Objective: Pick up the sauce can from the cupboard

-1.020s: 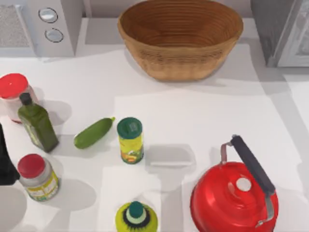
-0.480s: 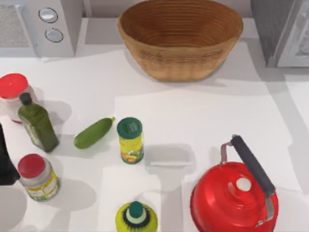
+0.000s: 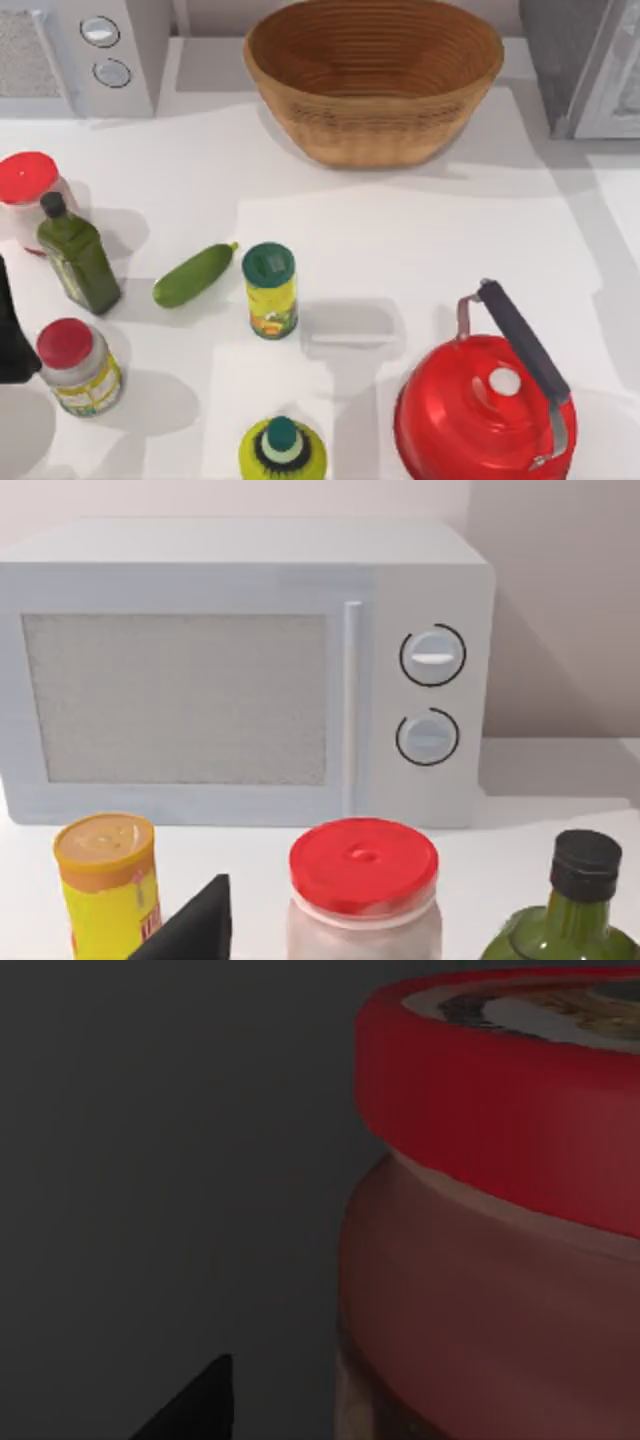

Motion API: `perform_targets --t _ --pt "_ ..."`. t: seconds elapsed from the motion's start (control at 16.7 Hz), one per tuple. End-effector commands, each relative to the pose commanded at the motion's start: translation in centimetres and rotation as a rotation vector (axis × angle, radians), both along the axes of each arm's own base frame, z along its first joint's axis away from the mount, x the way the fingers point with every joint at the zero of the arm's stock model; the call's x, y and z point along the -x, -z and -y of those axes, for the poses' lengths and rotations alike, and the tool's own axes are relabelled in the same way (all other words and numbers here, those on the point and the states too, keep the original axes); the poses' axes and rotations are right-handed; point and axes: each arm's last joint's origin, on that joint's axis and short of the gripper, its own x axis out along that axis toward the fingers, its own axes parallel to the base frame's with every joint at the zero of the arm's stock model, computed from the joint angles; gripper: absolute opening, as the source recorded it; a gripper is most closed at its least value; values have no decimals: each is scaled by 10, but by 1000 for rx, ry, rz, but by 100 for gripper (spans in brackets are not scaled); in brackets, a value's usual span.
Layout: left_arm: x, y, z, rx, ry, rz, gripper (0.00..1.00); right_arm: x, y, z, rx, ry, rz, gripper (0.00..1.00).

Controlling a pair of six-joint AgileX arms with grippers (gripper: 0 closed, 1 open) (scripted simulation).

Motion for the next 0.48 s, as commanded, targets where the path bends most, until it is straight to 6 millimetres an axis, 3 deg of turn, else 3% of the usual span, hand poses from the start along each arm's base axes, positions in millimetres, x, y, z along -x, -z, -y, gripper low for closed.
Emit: perform_targets --t 0.48 --pt "0 0 0 0 0 0 100 0 0 0 0 0 0 32"
